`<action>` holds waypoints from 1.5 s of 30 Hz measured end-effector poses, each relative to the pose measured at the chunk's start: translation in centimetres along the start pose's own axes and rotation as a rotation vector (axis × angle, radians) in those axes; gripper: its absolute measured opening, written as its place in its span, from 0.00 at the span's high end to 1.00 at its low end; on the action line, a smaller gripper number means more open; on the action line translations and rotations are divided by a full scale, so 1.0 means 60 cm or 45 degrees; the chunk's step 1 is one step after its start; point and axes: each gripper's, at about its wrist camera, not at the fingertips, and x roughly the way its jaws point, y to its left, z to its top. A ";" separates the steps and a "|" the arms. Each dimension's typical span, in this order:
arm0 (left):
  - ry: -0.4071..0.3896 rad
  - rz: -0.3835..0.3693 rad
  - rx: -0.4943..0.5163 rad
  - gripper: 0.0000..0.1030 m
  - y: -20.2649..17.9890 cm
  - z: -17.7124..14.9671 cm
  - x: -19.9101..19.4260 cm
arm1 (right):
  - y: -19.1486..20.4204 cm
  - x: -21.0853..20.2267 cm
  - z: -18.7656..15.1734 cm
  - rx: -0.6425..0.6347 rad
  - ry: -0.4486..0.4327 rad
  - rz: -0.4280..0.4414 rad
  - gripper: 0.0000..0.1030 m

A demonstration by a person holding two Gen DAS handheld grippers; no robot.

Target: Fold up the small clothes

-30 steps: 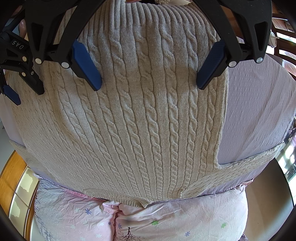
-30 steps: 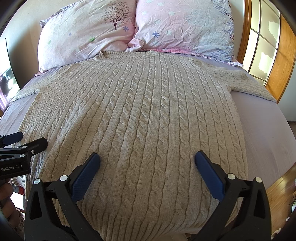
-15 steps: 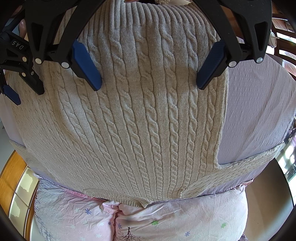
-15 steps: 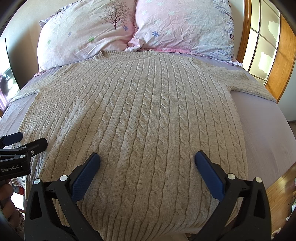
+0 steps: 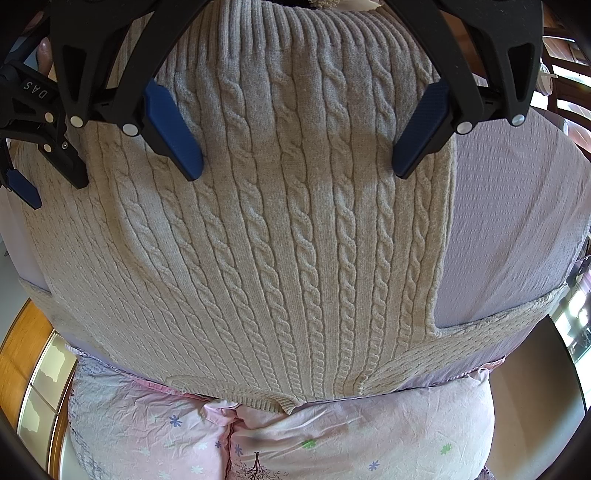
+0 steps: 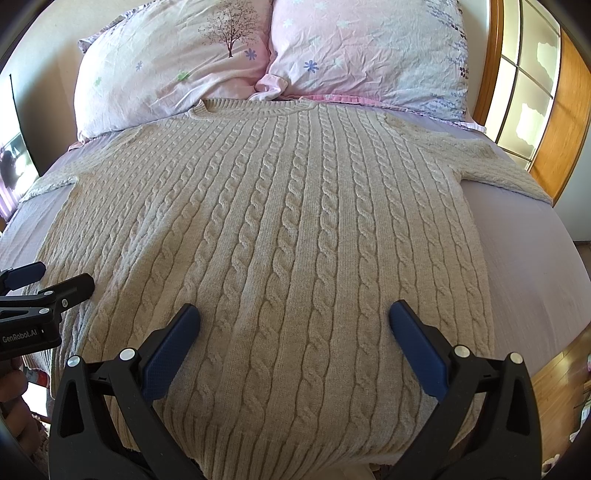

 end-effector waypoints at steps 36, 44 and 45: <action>-0.428 -0.306 -0.312 0.02 0.186 0.081 -0.044 | -0.736 0.116 0.132 1.563 -0.204 -0.024 0.78; -0.562 -0.253 -0.715 0.02 0.370 0.116 -0.033 | -0.621 0.057 0.247 1.139 -0.477 -0.096 0.92; -0.574 -0.204 -0.731 0.02 0.384 0.120 -0.036 | -0.556 0.034 0.283 0.992 -0.546 -0.007 0.92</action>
